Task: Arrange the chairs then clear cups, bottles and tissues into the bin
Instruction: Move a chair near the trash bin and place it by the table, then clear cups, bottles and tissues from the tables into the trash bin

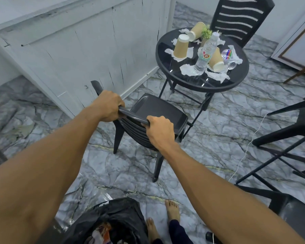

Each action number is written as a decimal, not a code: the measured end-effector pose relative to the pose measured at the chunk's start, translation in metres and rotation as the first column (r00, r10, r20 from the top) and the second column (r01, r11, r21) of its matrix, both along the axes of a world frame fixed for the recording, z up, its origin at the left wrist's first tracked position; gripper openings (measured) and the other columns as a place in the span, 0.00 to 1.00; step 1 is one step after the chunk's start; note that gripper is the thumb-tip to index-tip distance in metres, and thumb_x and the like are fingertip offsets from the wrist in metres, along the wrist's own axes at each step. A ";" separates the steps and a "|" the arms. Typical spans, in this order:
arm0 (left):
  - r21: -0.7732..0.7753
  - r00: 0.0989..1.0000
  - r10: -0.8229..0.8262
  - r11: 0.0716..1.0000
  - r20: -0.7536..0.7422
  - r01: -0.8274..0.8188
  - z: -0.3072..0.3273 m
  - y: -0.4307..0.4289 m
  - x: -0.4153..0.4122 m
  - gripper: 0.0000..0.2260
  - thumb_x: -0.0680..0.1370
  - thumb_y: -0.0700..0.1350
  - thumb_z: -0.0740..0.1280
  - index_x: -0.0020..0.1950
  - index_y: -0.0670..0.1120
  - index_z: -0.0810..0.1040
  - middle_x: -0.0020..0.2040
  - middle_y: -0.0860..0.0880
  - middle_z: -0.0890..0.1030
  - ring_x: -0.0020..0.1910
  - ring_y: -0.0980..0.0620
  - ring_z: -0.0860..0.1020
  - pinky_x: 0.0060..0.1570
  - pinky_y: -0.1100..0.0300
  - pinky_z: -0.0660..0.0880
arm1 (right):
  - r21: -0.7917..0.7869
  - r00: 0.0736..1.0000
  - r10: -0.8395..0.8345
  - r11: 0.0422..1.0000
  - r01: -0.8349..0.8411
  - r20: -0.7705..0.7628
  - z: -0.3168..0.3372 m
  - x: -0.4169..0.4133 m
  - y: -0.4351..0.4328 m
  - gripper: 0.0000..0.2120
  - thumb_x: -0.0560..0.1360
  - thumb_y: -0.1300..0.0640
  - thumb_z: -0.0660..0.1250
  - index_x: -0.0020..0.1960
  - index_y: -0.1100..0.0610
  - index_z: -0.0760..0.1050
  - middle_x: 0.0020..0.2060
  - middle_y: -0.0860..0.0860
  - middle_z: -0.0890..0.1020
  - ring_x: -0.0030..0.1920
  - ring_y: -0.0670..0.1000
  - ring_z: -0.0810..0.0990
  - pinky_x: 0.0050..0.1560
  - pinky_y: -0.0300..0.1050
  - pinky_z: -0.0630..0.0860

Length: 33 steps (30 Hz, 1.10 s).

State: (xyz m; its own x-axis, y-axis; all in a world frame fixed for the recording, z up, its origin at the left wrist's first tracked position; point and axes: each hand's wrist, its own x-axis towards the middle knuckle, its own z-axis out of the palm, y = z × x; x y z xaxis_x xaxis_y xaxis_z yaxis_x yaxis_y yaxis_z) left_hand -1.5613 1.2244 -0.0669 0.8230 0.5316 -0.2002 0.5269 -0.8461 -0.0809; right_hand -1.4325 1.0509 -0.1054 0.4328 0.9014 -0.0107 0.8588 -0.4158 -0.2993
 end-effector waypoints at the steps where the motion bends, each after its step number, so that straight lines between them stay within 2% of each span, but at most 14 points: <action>1: 0.007 1.000 0.005 1.000 0.003 -0.005 -0.003 0.000 -0.002 0.07 0.74 0.55 0.70 0.42 0.52 0.84 0.37 0.54 0.82 0.38 0.51 0.78 0.45 0.54 0.75 | 0.007 1.000 0.008 1.000 -0.008 0.008 -0.003 -0.001 -0.001 0.09 0.78 0.57 0.64 0.40 0.55 0.69 0.27 0.50 0.70 0.30 0.57 0.73 0.31 0.45 0.64; 5: 0.008 1.000 0.018 1.000 -0.022 -0.018 -0.002 -0.005 -0.003 0.06 0.74 0.55 0.70 0.43 0.54 0.83 0.38 0.55 0.82 0.39 0.52 0.78 0.48 0.53 0.75 | -0.009 0.999 0.041 0.999 -0.041 -0.020 -0.001 -0.004 -0.006 0.09 0.78 0.54 0.63 0.41 0.54 0.66 0.30 0.50 0.72 0.34 0.57 0.76 0.33 0.46 0.65; 8: -0.062 0.983 0.053 0.996 -0.178 -0.065 0.012 -0.015 0.002 0.09 0.70 0.57 0.74 0.46 0.55 0.82 0.40 0.56 0.81 0.42 0.54 0.78 0.50 0.55 0.75 | -0.090 0.972 0.132 0.984 -0.152 -0.193 0.011 0.005 -0.012 0.12 0.75 0.45 0.67 0.43 0.53 0.69 0.36 0.50 0.76 0.37 0.55 0.76 0.37 0.46 0.69; 10: -0.179 0.940 0.089 0.972 -0.330 -0.155 0.029 -0.026 0.015 0.20 0.64 0.60 0.77 0.53 0.56 0.81 0.47 0.56 0.81 0.49 0.52 0.78 0.54 0.55 0.75 | -0.142 0.918 0.145 0.968 -0.209 -0.368 0.021 0.019 -0.020 0.15 0.72 0.42 0.69 0.50 0.51 0.75 0.44 0.51 0.81 0.46 0.55 0.79 0.44 0.49 0.76; 11: -0.269 0.921 0.116 0.936 -0.372 -0.226 0.038 -0.032 0.025 0.28 0.62 0.61 0.78 0.60 0.56 0.79 0.54 0.54 0.81 0.54 0.51 0.78 0.58 0.55 0.74 | -0.157 0.895 0.122 0.966 -0.207 -0.428 0.028 0.030 -0.027 0.19 0.71 0.40 0.70 0.56 0.50 0.77 0.50 0.51 0.82 0.52 0.55 0.80 0.51 0.51 0.78; 13: -0.459 0.926 0.160 0.832 -0.341 -0.312 0.054 -0.047 0.049 0.43 0.59 0.67 0.78 0.71 0.54 0.73 0.65 0.52 0.77 0.64 0.48 0.74 0.66 0.51 0.70 | -0.182 0.890 0.079 0.967 -0.178 -0.449 0.041 0.059 -0.047 0.29 0.70 0.38 0.71 0.67 0.49 0.74 0.63 0.50 0.79 0.63 0.53 0.76 0.63 0.52 0.75; 14: -0.523 0.946 0.176 0.798 -0.273 -0.299 0.059 -0.056 0.063 0.45 0.58 0.70 0.76 0.71 0.54 0.72 0.67 0.52 0.75 0.65 0.49 0.74 0.67 0.50 0.69 | -0.187 0.895 0.067 0.969 -0.164 -0.440 0.046 0.076 -0.060 0.31 0.70 0.39 0.71 0.69 0.49 0.72 0.66 0.50 0.77 0.66 0.52 0.74 0.65 0.52 0.73; 15: -0.566 0.961 0.200 0.777 -0.190 -0.274 0.063 -0.066 0.077 0.44 0.60 0.72 0.74 0.71 0.54 0.73 0.67 0.52 0.75 0.65 0.49 0.74 0.67 0.51 0.69 | -0.191 0.901 0.050 0.971 -0.146 -0.432 0.052 0.094 -0.074 0.31 0.70 0.40 0.71 0.69 0.50 0.72 0.67 0.49 0.76 0.67 0.51 0.74 0.66 0.52 0.73; 17: -0.578 0.969 0.245 0.784 -0.045 -0.225 0.063 -0.087 0.106 0.36 0.66 0.67 0.74 0.70 0.51 0.75 0.64 0.51 0.77 0.63 0.49 0.75 0.64 0.53 0.71 | -0.214 0.908 -0.011 0.973 -0.087 -0.420 0.064 0.133 -0.102 0.29 0.71 0.42 0.72 0.68 0.51 0.73 0.66 0.50 0.77 0.67 0.51 0.75 0.65 0.52 0.74; 22: -0.384 0.979 0.173 0.915 0.105 -0.121 0.070 -0.130 0.190 0.26 0.73 0.55 0.72 0.69 0.48 0.74 0.65 0.48 0.78 0.63 0.47 0.76 0.60 0.54 0.73 | -0.240 0.932 -0.128 0.970 0.045 -0.340 0.098 0.221 -0.141 0.23 0.76 0.50 0.70 0.68 0.55 0.74 0.65 0.54 0.78 0.65 0.54 0.76 0.64 0.49 0.74; 27: -0.379 0.939 0.226 0.918 0.257 -0.117 0.086 -0.141 0.275 0.24 0.68 0.49 0.68 0.64 0.48 0.77 0.60 0.48 0.81 0.58 0.46 0.78 0.56 0.53 0.77 | -0.119 0.937 -0.143 0.987 0.110 -0.319 0.119 0.305 -0.128 0.17 0.76 0.54 0.68 0.63 0.59 0.78 0.59 0.56 0.81 0.60 0.58 0.78 0.60 0.52 0.76; 29: -0.393 0.920 0.257 0.911 0.295 -0.128 0.085 -0.137 0.303 0.20 0.65 0.49 0.66 0.56 0.49 0.79 0.54 0.49 0.81 0.54 0.45 0.79 0.52 0.50 0.78 | -0.081 0.948 -0.131 0.990 0.112 -0.291 0.127 0.336 -0.116 0.16 0.75 0.53 0.68 0.60 0.58 0.78 0.56 0.56 0.82 0.58 0.59 0.79 0.57 0.55 0.78; 31: -0.388 0.909 0.272 0.911 0.315 -0.138 0.086 -0.135 0.326 0.11 0.64 0.49 0.66 0.46 0.50 0.76 0.46 0.51 0.80 0.48 0.46 0.78 0.46 0.50 0.79 | -0.046 0.956 -0.109 0.994 0.100 -0.274 0.133 0.362 -0.104 0.19 0.74 0.50 0.69 0.63 0.54 0.78 0.58 0.53 0.81 0.58 0.55 0.78 0.58 0.54 0.77; 33: -0.359 0.898 0.283 0.921 0.338 -0.155 0.088 -0.131 0.344 0.14 0.65 0.49 0.66 0.49 0.50 0.77 0.49 0.50 0.80 0.51 0.45 0.78 0.48 0.50 0.78 | -0.030 0.958 -0.089 0.996 0.083 -0.272 0.137 0.380 -0.089 0.20 0.73 0.48 0.70 0.63 0.53 0.77 0.59 0.52 0.81 0.58 0.54 0.79 0.58 0.52 0.77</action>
State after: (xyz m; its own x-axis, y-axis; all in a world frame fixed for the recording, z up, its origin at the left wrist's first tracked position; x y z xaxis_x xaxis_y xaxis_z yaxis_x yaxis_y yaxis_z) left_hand -1.2174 1.0930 0.0207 0.7390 0.6681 -0.0869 0.6375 -0.6517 0.4109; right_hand -1.0528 0.9621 0.0312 0.4870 0.8595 -0.1553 0.7065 -0.4922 -0.5086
